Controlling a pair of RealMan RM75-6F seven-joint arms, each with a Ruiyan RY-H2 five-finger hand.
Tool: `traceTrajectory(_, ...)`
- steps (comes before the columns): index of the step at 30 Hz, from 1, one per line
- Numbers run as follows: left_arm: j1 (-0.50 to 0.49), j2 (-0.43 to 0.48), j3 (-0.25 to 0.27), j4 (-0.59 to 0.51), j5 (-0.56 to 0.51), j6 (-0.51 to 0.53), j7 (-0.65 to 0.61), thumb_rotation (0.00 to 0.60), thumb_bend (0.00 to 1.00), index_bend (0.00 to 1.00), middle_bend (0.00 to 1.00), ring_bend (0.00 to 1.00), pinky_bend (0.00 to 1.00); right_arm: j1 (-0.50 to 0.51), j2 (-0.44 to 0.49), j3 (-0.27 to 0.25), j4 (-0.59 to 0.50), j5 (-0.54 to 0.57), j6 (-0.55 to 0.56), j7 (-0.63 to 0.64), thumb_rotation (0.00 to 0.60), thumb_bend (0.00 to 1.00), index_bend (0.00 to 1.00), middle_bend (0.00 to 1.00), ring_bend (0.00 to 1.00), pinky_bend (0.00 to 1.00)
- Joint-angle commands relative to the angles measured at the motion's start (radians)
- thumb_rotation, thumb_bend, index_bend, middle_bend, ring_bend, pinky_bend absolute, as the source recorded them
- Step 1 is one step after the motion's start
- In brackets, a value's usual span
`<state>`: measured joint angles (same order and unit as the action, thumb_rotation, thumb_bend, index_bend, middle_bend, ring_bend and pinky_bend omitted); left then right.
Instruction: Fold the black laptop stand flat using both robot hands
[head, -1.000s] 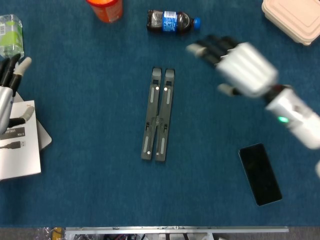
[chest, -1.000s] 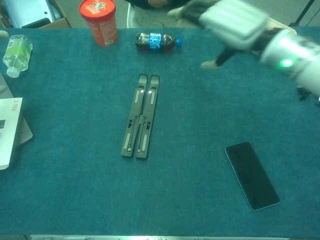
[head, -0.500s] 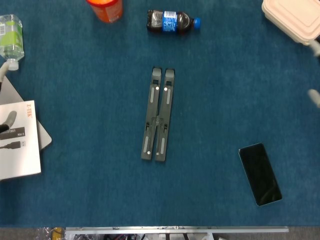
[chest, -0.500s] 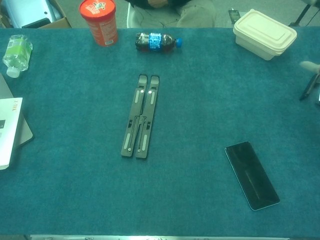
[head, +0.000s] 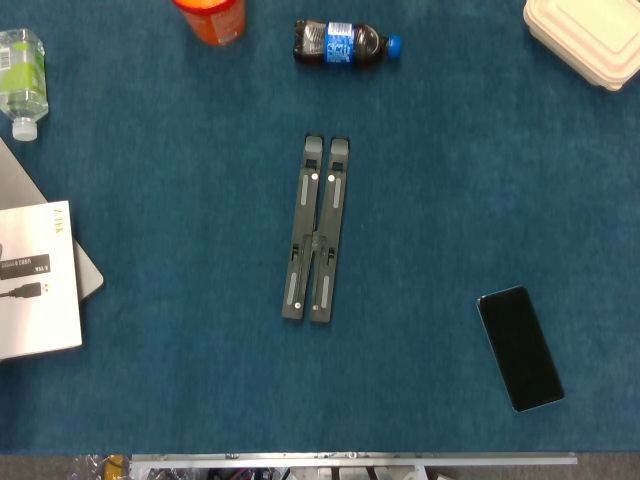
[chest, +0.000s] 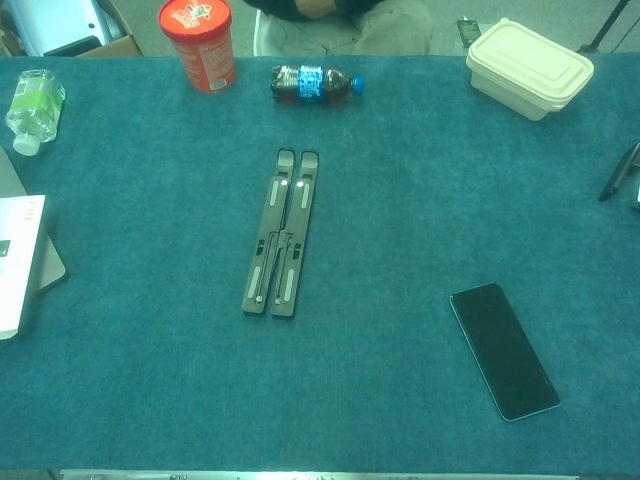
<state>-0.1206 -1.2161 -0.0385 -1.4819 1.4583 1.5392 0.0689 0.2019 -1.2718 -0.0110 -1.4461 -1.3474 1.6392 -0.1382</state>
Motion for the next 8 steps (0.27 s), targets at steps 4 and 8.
traceTrajectory(4, 0.003, 0.005, -0.004, -0.002, -0.012, -0.015, -0.013, 0.600, 0.25, 0.00, 0.00, 0.00, 0.00, -0.021, -0.007, 0.015, 0.024, -0.001, -0.018, 0.026, 0.600, 0.16, 0.00, 0.13, 0.07, 0.25)
traceTrajectory(8, 0.001, 0.001, -0.012, -0.006, -0.022, -0.027, -0.006, 0.600, 0.25, 0.00, 0.00, 0.00, 0.00, -0.027, -0.008, 0.034, 0.041, 0.005, -0.048, 0.055, 0.600, 0.16, 0.00, 0.13, 0.07, 0.25)
